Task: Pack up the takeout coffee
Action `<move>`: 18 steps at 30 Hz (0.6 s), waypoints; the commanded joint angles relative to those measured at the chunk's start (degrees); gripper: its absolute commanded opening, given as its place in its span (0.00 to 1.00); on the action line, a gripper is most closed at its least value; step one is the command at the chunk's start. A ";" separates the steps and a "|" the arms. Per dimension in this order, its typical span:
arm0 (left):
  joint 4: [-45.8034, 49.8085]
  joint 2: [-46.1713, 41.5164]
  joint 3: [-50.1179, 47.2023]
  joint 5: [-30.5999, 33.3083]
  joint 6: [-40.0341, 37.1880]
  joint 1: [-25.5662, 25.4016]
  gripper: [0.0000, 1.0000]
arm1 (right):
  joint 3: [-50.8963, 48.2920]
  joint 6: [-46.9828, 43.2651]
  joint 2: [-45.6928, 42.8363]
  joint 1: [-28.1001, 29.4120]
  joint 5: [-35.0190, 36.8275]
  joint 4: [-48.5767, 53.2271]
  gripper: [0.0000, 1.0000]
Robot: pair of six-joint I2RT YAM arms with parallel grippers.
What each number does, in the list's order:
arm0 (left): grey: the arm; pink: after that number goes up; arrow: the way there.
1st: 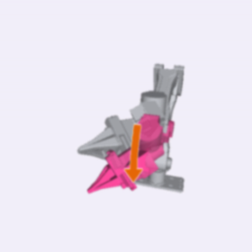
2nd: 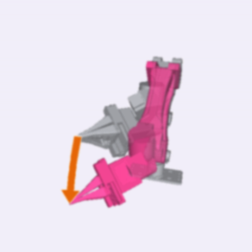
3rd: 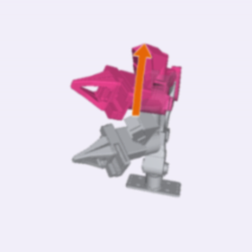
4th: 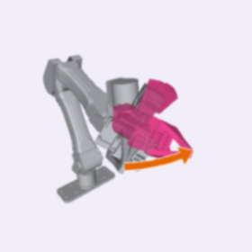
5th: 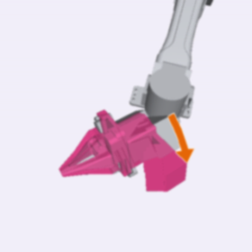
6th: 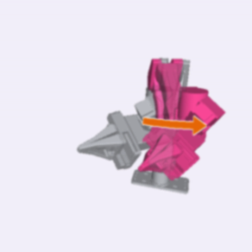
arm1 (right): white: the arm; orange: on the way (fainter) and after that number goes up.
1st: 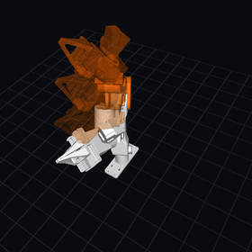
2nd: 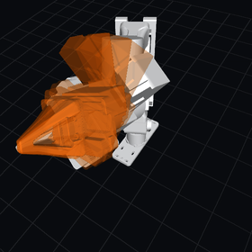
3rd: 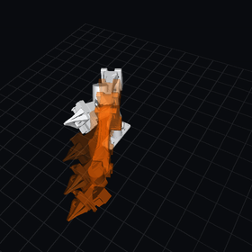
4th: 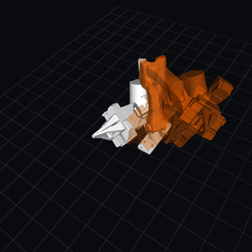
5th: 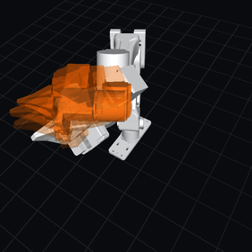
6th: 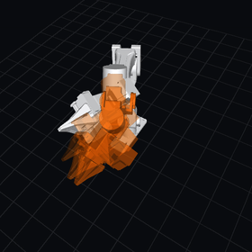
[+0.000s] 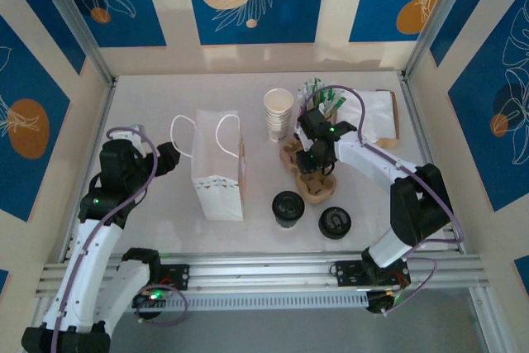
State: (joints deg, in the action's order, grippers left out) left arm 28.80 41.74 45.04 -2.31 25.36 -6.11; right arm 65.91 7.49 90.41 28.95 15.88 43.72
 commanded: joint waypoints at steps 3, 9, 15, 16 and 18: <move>-0.06 -1.03 0.14 0.52 -0.21 0.66 0.83 | 2.44 1.12 -1.72 2.08 2.99 2.71 0.33; 1.26 -3.09 1.06 2.67 0.63 0.59 0.77 | 4.03 2.94 -5.53 3.74 3.41 3.15 0.34; 3.68 -5.25 -1.57 1.82 9.70 0.64 0.73 | 4.66 6.04 -8.51 3.53 3.79 5.44 0.34; 4.65 -5.41 -1.98 1.70 10.92 0.58 0.73 | 4.43 6.35 -9.15 3.48 3.28 5.54 0.34; 5.47 -5.78 -3.47 1.63 13.00 0.65 0.72 | 3.63 6.78 -10.56 3.48 1.93 5.18 0.34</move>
State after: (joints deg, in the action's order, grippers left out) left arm 31.16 36.42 43.48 -0.40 33.26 -6.11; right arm 68.97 12.10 82.17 32.58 19.11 47.40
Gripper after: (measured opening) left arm 0.723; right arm 0.339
